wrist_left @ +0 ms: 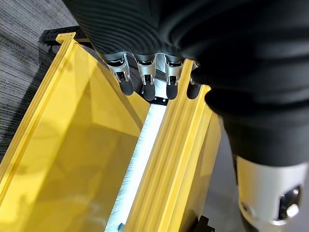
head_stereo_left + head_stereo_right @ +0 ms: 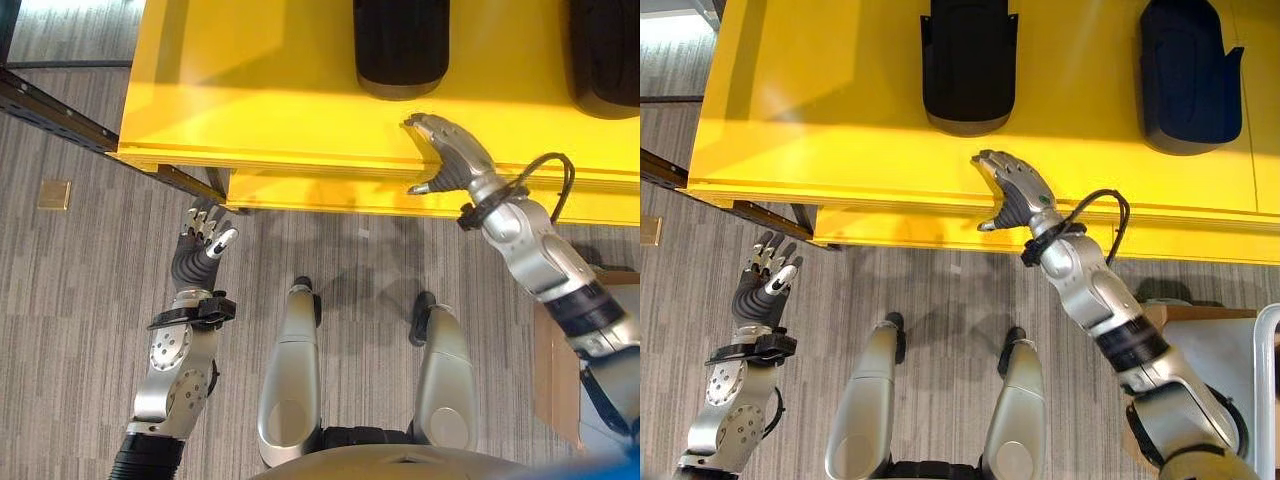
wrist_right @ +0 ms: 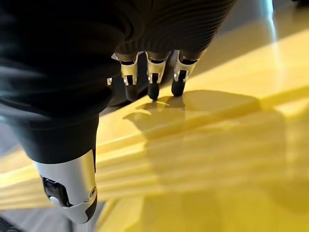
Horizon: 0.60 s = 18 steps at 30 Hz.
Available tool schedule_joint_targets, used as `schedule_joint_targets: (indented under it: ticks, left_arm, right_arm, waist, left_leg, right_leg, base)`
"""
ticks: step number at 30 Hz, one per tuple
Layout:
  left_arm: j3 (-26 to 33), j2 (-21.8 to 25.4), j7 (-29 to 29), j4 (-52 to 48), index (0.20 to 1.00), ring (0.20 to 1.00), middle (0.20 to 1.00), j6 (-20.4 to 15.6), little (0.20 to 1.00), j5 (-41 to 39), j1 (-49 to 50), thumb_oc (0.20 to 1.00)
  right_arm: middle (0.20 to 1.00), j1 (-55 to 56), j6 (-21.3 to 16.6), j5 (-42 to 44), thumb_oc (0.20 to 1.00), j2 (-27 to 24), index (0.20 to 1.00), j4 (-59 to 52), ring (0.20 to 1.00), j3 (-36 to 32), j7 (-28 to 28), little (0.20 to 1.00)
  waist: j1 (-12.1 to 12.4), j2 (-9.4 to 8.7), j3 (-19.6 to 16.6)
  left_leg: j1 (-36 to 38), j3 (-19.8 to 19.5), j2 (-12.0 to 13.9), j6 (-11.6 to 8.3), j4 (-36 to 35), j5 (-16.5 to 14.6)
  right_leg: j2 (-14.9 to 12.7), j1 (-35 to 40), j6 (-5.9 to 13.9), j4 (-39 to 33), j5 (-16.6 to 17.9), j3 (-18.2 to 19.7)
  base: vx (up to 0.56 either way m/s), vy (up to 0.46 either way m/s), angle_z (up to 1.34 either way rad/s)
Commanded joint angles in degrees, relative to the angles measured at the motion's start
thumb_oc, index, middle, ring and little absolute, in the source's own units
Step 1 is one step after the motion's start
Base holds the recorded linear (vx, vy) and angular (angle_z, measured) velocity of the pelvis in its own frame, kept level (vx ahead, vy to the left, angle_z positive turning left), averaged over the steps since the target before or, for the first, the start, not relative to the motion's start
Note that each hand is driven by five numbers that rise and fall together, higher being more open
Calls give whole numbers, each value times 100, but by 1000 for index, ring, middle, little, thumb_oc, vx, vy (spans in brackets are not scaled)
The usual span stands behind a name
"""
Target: Move parts from the plastic box to the shelf.
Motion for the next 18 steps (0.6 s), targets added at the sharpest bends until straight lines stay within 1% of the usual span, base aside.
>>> schedule_joint_targets:
  ticks: [1,2,4,5,6,7,8,9,10,13,14,16,17,18]
  left_arm:
    - [165,74,-103,-285,1000,1000,1000,-244,1000,190,180,1000]
    - [239,76,-143,-306,1000,1000,1000,-215,1000,227,281,1000]
    - [308,66,-190,-319,1000,1000,1000,-200,1000,243,392,1000]
    - [337,67,-211,-321,1000,1000,1000,-190,1000,239,446,1000]
    - [390,66,-242,-319,1000,1000,1000,-174,1000,218,523,1000]
    - [382,66,-241,-315,1000,1000,1000,-172,1000,217,526,1000]
    - [393,64,-260,-286,1000,1000,1000,-170,1000,206,564,1000]
    - [391,45,-281,-250,1000,1000,1000,-156,1000,190,611,1000]
    - [395,57,-301,-223,1000,1000,1000,-154,1000,179,614,1000]
    - [385,68,-324,-169,1000,1000,1000,-148,1000,161,634,1000]
    - [379,77,-346,-119,1000,1000,1000,-147,1000,143,624,1000]
    - [319,59,-358,-40,1000,1000,1000,-164,1000,97,599,1000]
    - [310,62,-359,-37,1000,1000,1000,-167,1000,96,598,1000]
    - [217,9,-390,69,1000,1000,1000,-202,1000,15,602,1000]
  right_arm:
    - [1000,186,-360,658,1000,21,1000,-26,1000,-219,223,1000]
    - [1000,630,-437,960,1000,-158,1000,-402,1000,-564,344,1000]
    - [1000,1031,-519,1225,1000,-315,1000,-722,1000,-853,453,1000]
    - [1000,1180,-552,1362,1000,-389,1000,-827,1000,-974,507,1000]
    - [1000,1427,-603,1600,1000,-527,1000,-996,1000,-1216,520,1000]
    - [1000,1447,-601,1604,1000,-531,1000,-1006,1000,-1226,526,1000]
    - [1000,1556,-656,1703,1000,-604,1000,-1077,1000,-1328,513,1000]
    - [1000,1762,-704,1956,1000,-681,1000,-1150,1000,-1513,509,1000]
    - [1000,1823,-753,2026,1000,-733,1000,-1171,1000,-1609,465,1000]
    - [1000,2022,-821,2276,1000,-781,1000,-1261,1000,-1858,401,1000]
    - [1000,2204,-891,2552,1000,-726,1000,-1302,1000,-2094,267,1000]
    - [1000,2409,-1026,2771,1000,-570,1000,-1320,1000,-2315,83,1000]
    - [1000,2428,-1024,2773,1000,-568,1000,-1330,1000,-2329,86,1000]
    - [1000,2586,-1169,3095,1000,-329,1000,-1234,1000,-2347,-12,1000]
  waist:
    - [-56,-86,-71]
    - [-88,-92,-100]
    - [-109,-87,-140]
    - [-116,-90,-183]
    - [-146,-78,-198]
    - [-143,-80,-226]
    - [-150,-64,-247]
    - [-173,-52,-290]
    - [-186,-40,-288]
    - [-212,-19,-359]
    - [-266,-3,-458]
    - [-339,44,-568]
    - [-331,47,-562]
    - [-415,95,-709]
  left_leg:
    - [107,-108,-19,355,-262,-56]
    - [125,-123,1,331,-286,-33]
    - [166,-134,36,299,-339,-1]
    - [249,-149,60,263,-326,-138]
    - [247,-144,97,250,-386,33]
    - [309,-161,104,225,-371,-102]
    - [356,-156,127,207,-415,-86]
    - [449,-170,178,164,-520,-18]
    - [431,-164,193,165,-601,159]
    - [587,-181,261,108,-842,312]
    - [773,-189,352,42,-1160,511]
    - [1032,-150,464,-30,-1643,806]
    - [1062,-147,469,-33,-1680,825]
    - [1344,-72,611,-78,-2180,1093]
  right_leg:
    - [1,482,-426,196,-604,-35]
    - [12,491,-433,198,-612,-55]
    - [35,503,-436,191,-619,-67]
    - [57,577,-410,212,-747,-49]
    - [62,561,-442,187,-645,-90]
    - [77,620,-414,204,-762,-65]
    - [89,641,-412,189,-756,-62]
    - [125,720,-415,126,-752,-76]
    - [128,706,-439,61,-620,-113]
    - [185,843,-432,-128,-559,-160]
    - [261,979,-420,-355,-491,-224]
    - [355,1179,-415,-700,-401,-306]
    - [361,1204,-418,-727,-388,-311]
    - [476,1339,-396,-1044,-288,-349]
  base:
    - [-4,-48,-4]
    - [-3,-68,-4]
    - [40,-70,-2]
    - [8,-78,-6]
    - [92,-78,-10]
    - [11,-50,-3]
    - [98,-80,3]
    - [-63,-68,6]
    - [-63,-86,2]
    - [0,-66,-3]
    - [72,-144,-2]
    - [64,-105,3]
    - [83,-96,-3]
    - [91,-108,-13]
